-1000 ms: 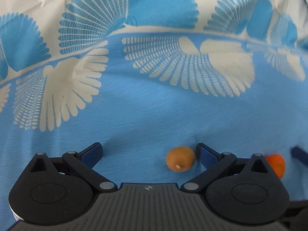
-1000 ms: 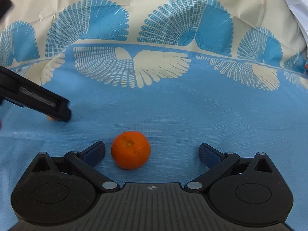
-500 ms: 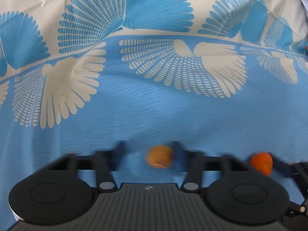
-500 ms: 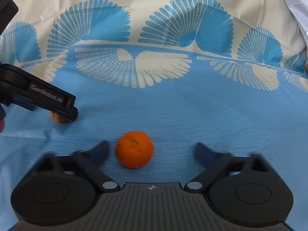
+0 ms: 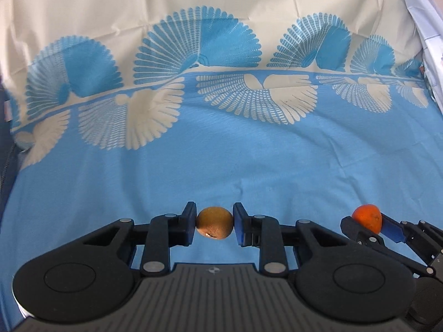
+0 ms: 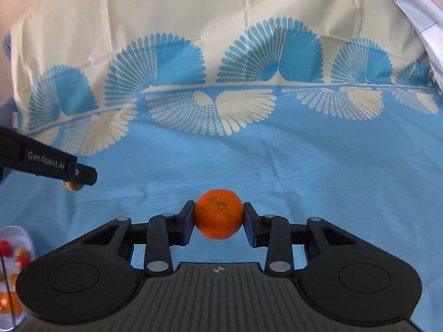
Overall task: Organize fruits
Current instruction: 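Carry the mandarin and longan over the plate with both tools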
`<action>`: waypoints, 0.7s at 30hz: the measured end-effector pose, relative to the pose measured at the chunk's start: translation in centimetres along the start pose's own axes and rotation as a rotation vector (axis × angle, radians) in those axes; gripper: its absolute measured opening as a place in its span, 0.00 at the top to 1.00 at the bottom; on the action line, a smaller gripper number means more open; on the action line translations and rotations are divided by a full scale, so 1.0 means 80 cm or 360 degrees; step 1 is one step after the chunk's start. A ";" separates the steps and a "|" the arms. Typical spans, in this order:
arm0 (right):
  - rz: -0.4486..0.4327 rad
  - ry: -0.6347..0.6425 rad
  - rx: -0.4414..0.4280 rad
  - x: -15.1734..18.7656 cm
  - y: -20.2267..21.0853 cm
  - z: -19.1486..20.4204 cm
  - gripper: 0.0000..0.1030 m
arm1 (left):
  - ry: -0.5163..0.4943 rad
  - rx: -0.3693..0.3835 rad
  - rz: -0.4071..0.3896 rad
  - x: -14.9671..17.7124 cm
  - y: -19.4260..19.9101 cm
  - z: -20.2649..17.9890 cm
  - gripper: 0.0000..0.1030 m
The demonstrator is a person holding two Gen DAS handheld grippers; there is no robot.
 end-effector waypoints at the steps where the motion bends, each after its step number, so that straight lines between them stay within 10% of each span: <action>1: 0.0001 -0.0016 -0.0020 0.000 0.017 0.004 0.63 | 0.0005 -0.0005 -0.0010 0.005 0.020 0.005 0.70; 21: -0.0083 0.0140 -0.0523 0.056 0.342 0.174 0.63 | 0.0191 -0.0195 -0.0086 0.166 0.341 0.133 0.70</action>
Point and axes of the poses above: each gripper's, at about its wrist camera, not at the fingertips, and y roughly against the way its jaws point, z to its left, x to its underside, the point moved 7 cm from there along -y, roughly the way its jaws point, and after that the axes turned 6 degrees about -z, right-handed, at the moved point
